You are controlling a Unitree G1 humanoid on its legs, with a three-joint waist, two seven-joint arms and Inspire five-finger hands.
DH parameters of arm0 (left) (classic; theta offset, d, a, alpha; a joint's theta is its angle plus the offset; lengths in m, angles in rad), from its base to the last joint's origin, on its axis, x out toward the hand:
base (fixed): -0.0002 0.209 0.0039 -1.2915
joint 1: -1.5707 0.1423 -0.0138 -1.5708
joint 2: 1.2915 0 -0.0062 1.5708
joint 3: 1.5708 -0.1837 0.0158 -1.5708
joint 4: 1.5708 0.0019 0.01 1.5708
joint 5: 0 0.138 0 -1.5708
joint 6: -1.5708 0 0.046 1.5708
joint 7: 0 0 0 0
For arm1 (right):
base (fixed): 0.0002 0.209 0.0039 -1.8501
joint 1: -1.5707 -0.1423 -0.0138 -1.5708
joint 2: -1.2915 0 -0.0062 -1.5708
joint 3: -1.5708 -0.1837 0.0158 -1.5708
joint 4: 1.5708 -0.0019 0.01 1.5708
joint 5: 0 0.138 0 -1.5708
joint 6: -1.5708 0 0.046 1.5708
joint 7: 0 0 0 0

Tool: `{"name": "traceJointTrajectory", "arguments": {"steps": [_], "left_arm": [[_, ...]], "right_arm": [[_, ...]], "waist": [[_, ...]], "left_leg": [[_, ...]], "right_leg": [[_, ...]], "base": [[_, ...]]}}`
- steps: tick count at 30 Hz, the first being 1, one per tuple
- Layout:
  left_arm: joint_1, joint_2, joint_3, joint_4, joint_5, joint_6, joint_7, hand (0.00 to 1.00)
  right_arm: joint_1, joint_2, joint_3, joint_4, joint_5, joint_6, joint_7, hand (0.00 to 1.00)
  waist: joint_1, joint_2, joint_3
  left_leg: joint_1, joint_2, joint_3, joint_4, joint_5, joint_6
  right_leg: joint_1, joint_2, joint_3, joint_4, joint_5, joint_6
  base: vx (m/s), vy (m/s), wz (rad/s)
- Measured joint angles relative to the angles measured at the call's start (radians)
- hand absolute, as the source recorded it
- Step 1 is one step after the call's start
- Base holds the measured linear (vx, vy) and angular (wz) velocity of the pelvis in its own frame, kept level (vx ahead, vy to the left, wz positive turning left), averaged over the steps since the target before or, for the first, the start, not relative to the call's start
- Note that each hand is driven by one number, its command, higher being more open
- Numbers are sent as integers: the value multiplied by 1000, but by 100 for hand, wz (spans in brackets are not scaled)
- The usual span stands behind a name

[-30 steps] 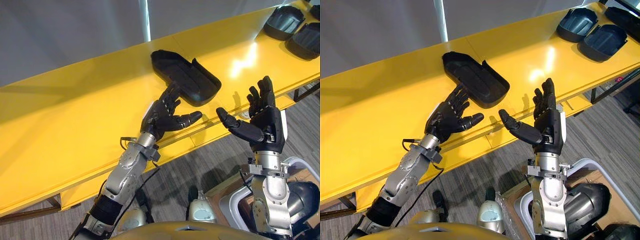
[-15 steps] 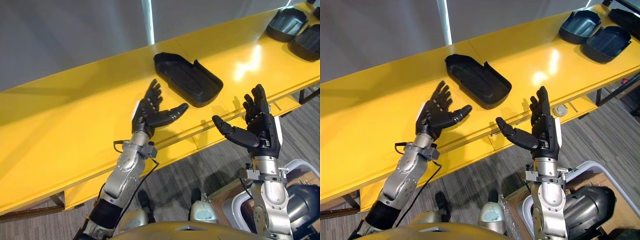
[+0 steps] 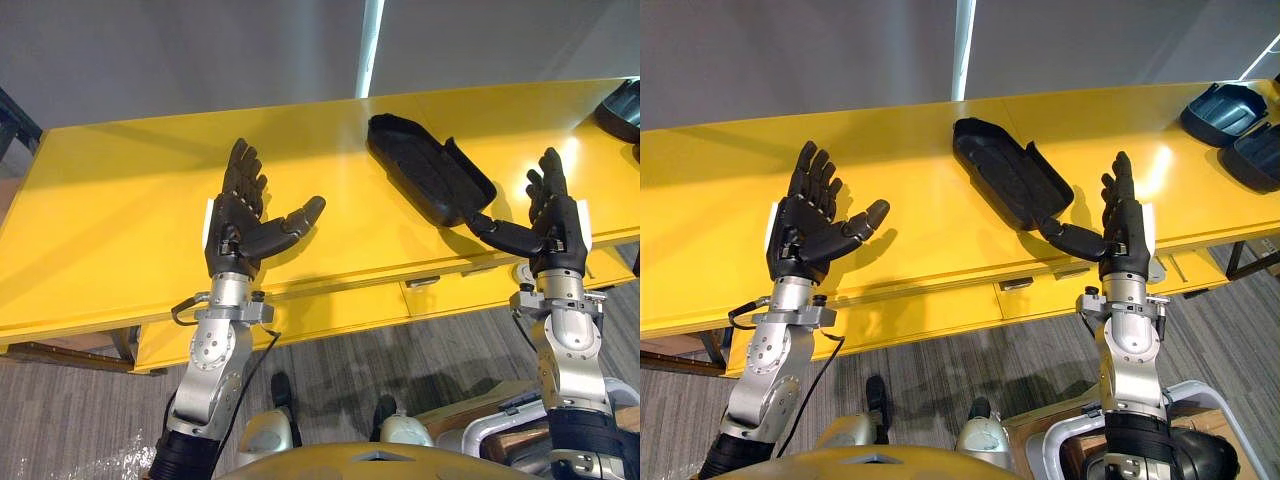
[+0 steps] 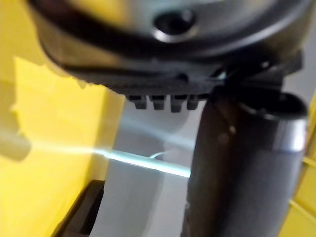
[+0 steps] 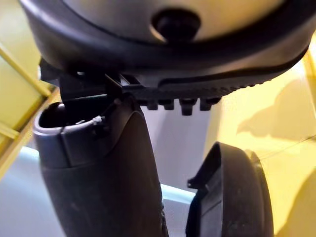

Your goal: Walk over and take three plastic housings, then place them on the shelf

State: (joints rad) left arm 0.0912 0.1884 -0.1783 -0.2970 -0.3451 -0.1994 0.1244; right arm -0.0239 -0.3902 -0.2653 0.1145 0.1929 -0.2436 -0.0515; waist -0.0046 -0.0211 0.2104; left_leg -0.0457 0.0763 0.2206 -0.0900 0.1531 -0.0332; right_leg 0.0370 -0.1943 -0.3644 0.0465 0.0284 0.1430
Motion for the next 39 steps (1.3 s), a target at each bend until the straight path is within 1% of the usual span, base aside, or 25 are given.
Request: {"name": "traceJointTrajectory", "arguments": {"steps": [2, 6, 7, 11, 16, 18, 20, 26, 30, 32, 39], "left_arm": [[0, 14, 11, 0, -2, -1, -35, 100], [0, 20, 35, 0, -7, -1, -63, 100], [0, 24, 40, 0, -7, -1, -67, 100], [0, 28, 55, 0, -10, -1, -81, 100], [0, 46, 59, 0, -15, -1, -95, 100], [0, 56, 66, 0, -17, -1, -107, 100], [0, 65, 74, 0, -53, -1, -123, 100], [0, 67, 80, 4, -55, -1, -147, 100], [0, 73, 80, 19, -55, -1, -154, 100], [0, 89, 80, 25, -55, -1, -161, 100], [-1, 97, 88, 27, -54, -1, -190, 100]], "right_arm": [[-19, -9, -1, 54, 12, 26, 4, 100], [-48, -21, -1, 118, 16, 47, 20, 100], [-54, -35, 0, 131, 20, 59, 26, 100], [-88, -90, 0, 195, 63, 63, 78, 100], [-117, -108, 0, 248, 70, 63, 138, 100], [-132, -114, 5, 273, 69, 63, 165, 100], [-153, -121, 5, 301, 70, 64, 190, 100], [-157, -165, 22, 313, 96, 88, 272, 100], [-158, -166, 23, 314, 107, 88, 315, 100], [-157, -166, 26, 315, 108, 89, 342, 100], [-156, -166, 29, 313, 109, 89, 387, 100]], "waist": [[3, -9, -1], [6, -16, 1], [9, -16, 1], [24, -17, 2], [28, -20, 3], [29, -25, 6], [29, -31, 9], [33, -45, 18], [33, -47, 19], [32, -51, 24], [32, -64, 31]], "left_leg": [[-7, -1, -12, 0, 6, -4], [-12, 0, -20, 0, 9, -4], [-13, 0, -22, 0, 8, -2], [-13, 3, -23, 0, 7, -1], [-13, 3, -24, 0, 8, -1], [-12, 3, -26, 0, 8, -1], [-13, 3, -27, 0, 8, -1], [-12, 1, -33, 0, 9, -1], [-6, 0, -33, 0, 9, -2], [1, 0, -33, -1, 8, -2], [3, 1, -32, -1, 9, -4]], "right_leg": [[2, 0, -11, 1, 4, -5], [2, 1, -19, 3, 5, -5], [2, 2, -20, 3, 5, -5], [2, 4, -20, 4, 5, -5], [2, 5, -20, 5, 5, -5], [3, 5, -21, 5, 5, -5], [3, 4, -22, 5, 5, -5], [7, 4, -29, 5, 3, -7], [11, 4, -30, 5, 2, -9], [19, 6, -30, 5, -1, -14], [19, 11, -30, 5, -8, -23]], "base": [[-5, 5, 12], [-6, 1, 8], [-4, 2, 3], [0, 0, 0], [0, 0, 0], [0, 0, 0], [0, 0, 0], [-2, -1, 3], [0, 0, 0], [0, 0, 0], [0, 0, 0]]}}
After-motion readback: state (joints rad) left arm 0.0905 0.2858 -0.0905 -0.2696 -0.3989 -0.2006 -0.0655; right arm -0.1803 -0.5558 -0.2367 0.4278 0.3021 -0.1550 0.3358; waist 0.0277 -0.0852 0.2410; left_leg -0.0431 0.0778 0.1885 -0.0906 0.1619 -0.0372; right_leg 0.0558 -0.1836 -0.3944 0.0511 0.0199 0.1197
